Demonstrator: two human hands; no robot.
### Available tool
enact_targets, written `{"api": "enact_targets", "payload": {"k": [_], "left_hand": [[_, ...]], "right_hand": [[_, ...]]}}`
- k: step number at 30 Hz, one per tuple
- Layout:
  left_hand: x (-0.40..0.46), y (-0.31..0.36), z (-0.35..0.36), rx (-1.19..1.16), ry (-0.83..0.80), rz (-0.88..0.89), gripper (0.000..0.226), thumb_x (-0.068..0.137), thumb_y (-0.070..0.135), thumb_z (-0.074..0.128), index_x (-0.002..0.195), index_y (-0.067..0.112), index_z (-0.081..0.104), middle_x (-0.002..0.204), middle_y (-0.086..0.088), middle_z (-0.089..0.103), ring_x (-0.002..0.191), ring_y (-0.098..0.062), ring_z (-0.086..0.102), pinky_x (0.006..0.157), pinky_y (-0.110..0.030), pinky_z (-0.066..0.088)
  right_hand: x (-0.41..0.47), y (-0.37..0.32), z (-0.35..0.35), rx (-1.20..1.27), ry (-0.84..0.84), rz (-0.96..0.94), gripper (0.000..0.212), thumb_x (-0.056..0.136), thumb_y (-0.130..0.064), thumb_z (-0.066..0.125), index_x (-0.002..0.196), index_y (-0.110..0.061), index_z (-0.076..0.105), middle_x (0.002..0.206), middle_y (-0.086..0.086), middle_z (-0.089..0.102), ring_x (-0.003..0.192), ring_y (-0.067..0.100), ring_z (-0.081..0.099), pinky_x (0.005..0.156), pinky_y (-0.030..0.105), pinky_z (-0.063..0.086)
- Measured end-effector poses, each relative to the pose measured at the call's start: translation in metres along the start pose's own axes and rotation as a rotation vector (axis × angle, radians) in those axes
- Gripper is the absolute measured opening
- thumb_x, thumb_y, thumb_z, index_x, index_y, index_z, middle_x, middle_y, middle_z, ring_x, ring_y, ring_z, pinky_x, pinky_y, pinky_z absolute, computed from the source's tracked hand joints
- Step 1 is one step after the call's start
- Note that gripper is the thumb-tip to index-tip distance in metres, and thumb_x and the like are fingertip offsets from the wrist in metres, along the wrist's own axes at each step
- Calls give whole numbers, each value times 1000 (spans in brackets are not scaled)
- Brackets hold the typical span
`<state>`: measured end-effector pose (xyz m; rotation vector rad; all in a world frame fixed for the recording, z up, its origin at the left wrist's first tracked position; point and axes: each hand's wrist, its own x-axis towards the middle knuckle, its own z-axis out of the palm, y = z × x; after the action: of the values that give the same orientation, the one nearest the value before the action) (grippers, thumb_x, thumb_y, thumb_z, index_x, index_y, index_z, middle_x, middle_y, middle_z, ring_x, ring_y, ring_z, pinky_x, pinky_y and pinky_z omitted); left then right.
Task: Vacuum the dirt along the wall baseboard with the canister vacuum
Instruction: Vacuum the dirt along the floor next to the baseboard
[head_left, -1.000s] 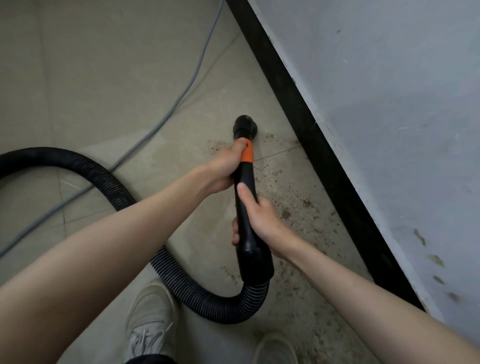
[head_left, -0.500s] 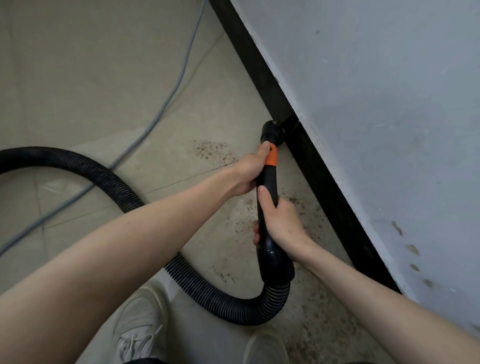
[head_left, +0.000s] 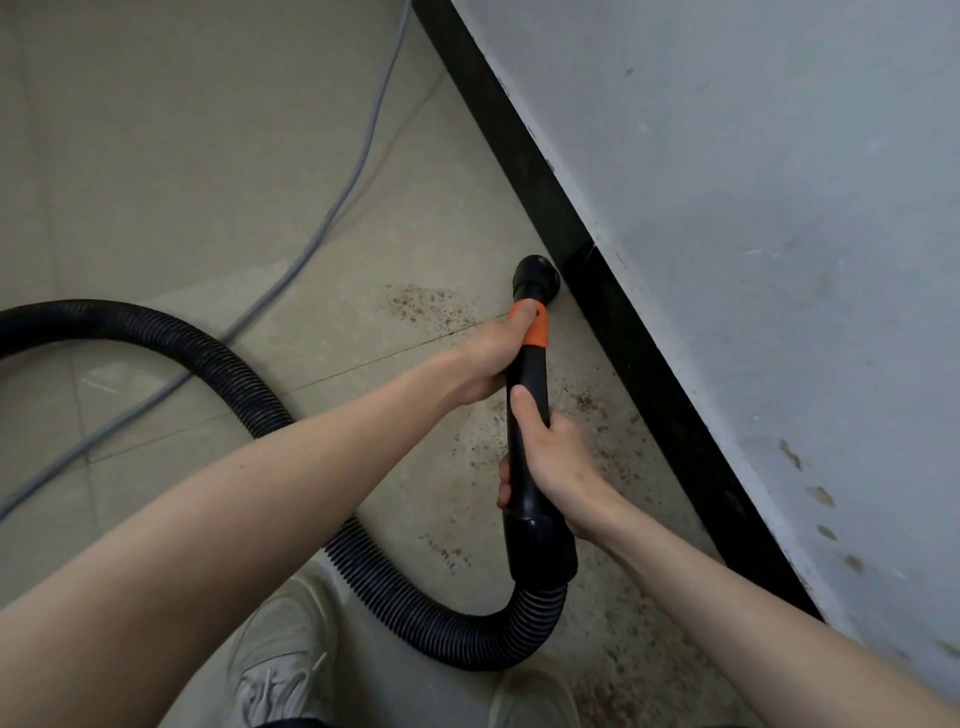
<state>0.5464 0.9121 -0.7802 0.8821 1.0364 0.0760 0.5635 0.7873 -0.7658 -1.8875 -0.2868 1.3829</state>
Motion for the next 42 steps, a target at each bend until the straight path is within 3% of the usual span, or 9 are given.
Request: {"api": "enact_targets", "payload": {"k": [6,13,17,24,32,42], "left_hand": [[-4,-4,-17,-29,123,46,40,98,45,40,87,8,50,71,-3,52,59,-14,52,51,-24,45],[-21,-18,-63,-142,389,100,36,98,43,41,83,11,48,70,-3,48,60,-15,50,54,-27,43],[-29,-16,-82,-213,453,117,35,98,41,40,89,8,49,72,-4,47,62,-16,49,55,-27,42],[-46,-35,-89,-285,511,126,38,98,43,38,81,10,48,71,-4,47,62,-16,48,60,-29,43],[-47,-38,-73,-234,322,102,40,99,44,33,85,10,48,75,-7,47,63,-17,47,60,-28,42],[-33,-38,-23,-100,156,58,39,100,45,33,86,13,50,76,-5,52,66,-15,53,60,-26,47]], "right_hand": [[4,-5,3,-42,-140,-7,46,98,-52,44,88,-7,46,48,7,56,38,23,55,40,28,48],[9,-12,28,-170,-382,-63,45,98,-52,42,89,-8,44,50,9,57,39,22,56,42,28,49],[12,-25,39,-216,-473,-64,43,99,-52,42,90,-9,41,51,10,55,38,22,55,41,28,49],[5,-18,43,-229,-575,27,47,96,-55,46,86,-10,41,48,8,54,37,22,52,40,27,48],[-7,4,41,-167,-372,-10,43,95,-55,46,83,-14,40,45,5,53,35,22,52,39,26,45],[-21,17,8,-62,-149,36,44,97,-49,47,81,-9,43,46,7,54,36,24,52,39,27,46]]}}
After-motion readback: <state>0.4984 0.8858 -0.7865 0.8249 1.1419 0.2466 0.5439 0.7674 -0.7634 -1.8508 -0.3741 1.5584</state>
